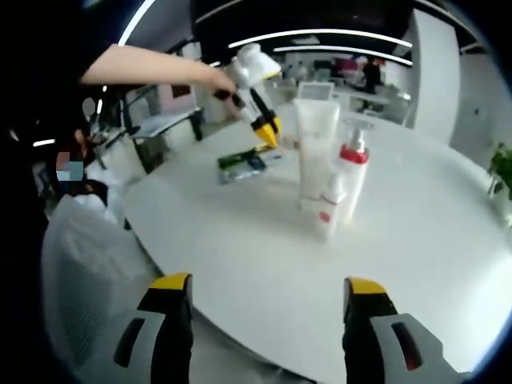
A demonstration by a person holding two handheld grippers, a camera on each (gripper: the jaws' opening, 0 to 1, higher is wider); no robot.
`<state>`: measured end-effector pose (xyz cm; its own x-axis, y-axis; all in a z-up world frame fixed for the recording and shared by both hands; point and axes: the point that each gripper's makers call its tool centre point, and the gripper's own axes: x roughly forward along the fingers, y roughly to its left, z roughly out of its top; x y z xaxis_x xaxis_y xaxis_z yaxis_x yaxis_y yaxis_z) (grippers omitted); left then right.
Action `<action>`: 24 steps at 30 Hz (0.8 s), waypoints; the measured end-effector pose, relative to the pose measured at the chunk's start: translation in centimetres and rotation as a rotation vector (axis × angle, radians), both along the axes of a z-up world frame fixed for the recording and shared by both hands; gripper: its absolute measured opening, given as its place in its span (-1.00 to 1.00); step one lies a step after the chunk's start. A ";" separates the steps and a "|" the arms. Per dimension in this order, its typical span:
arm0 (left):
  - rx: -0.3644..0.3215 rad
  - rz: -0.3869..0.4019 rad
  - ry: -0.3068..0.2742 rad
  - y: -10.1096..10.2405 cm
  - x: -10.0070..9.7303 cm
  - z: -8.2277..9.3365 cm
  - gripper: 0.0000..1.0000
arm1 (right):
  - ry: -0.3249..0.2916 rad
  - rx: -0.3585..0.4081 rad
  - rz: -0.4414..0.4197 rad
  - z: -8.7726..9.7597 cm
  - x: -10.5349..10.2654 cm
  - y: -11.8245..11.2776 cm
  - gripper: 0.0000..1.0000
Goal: Arrange the skincare products in the storage area until every visible bottle or jar stands upright without overlapping.
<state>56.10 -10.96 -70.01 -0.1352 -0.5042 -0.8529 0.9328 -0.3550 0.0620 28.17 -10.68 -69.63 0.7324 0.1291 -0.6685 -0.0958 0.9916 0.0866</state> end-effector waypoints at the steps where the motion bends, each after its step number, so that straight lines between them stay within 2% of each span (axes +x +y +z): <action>1: -0.004 0.005 0.003 0.3 -0.2 0.3 -0.51 | 0.000 -0.002 0.008 0.0 0.0 0.1 0.51; 9: -0.026 0.029 -0.017 2.6 -1.3 2.2 -0.51 | -0.008 -0.014 0.047 0.1 0.1 0.6 0.50; 18: -0.062 0.066 -0.034 5.8 -2.7 4.6 -0.51 | -0.052 0.000 0.080 1.0 0.4 1.3 0.46; 20: -0.058 0.073 -0.021 6.6 -3.5 5.0 -0.51 | -0.065 0.012 0.089 1.3 0.6 1.5 0.43; 22: -0.067 0.070 -0.034 7.3 -4.3 5.4 -0.51 | -0.072 0.025 0.109 1.5 0.8 2.0 0.41; 24: -0.084 0.078 -0.029 7.8 -5.2 6.0 -0.51 | -0.073 -0.008 0.157 1.9 0.9 2.2 0.42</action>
<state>50.93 -3.16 -64.04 -0.0682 -0.5823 -0.8101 0.9547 -0.2738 0.1164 29.08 -8.49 -67.76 0.7500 0.2407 -0.6160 -0.2550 0.9646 0.0664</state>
